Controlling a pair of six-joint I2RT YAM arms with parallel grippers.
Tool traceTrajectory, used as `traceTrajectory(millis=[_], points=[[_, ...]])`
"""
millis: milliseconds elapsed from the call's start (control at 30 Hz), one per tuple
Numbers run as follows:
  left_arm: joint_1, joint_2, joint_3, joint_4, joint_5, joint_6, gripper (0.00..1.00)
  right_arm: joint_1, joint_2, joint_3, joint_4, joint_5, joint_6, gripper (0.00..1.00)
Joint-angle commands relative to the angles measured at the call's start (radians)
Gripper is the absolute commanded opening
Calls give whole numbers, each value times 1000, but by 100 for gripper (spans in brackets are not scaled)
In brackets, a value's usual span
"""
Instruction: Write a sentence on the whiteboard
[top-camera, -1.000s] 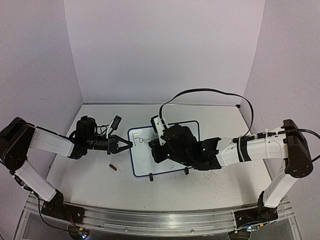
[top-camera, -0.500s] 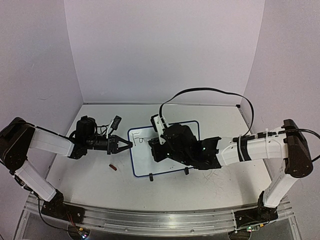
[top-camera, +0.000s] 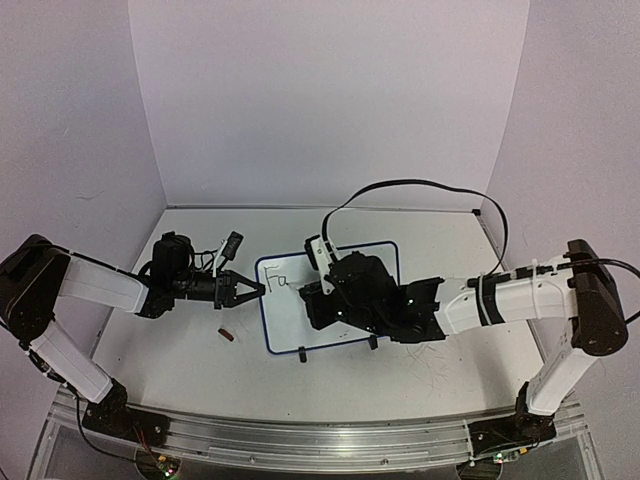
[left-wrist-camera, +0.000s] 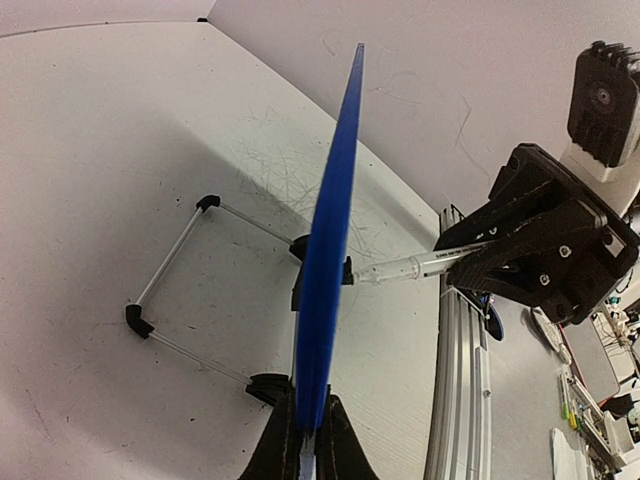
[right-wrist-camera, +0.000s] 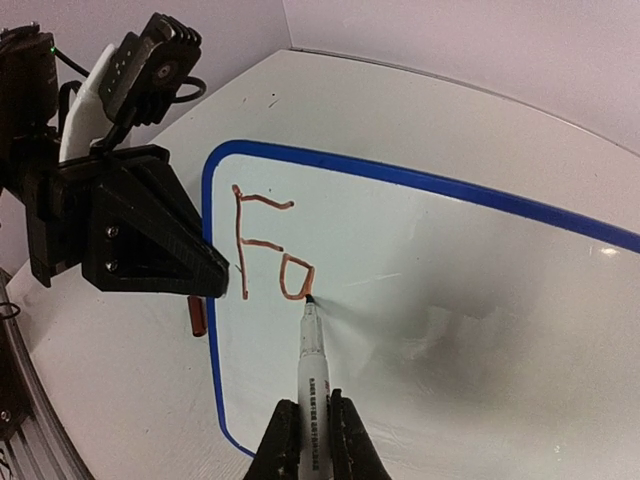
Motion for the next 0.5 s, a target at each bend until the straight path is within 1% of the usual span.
traceTrajectory(millis=[0,100,200,267,467], points=[[-2,-22,23,14,24,10,0,-8,-54,-32,-17,48,24,0],[-2,-20,22,14,24,10,0,-9,-87,-36,-13,45,14,0],[-2,-20,24,12,24,11,0,-10,-120,-50,48,-35,-8,0],[-3,-18,26,12,23,11,0,-10,-122,-55,92,-57,-10,0],[-3,-21,26,12,25,10,0,-30,-55,11,87,-14,-15,0]])
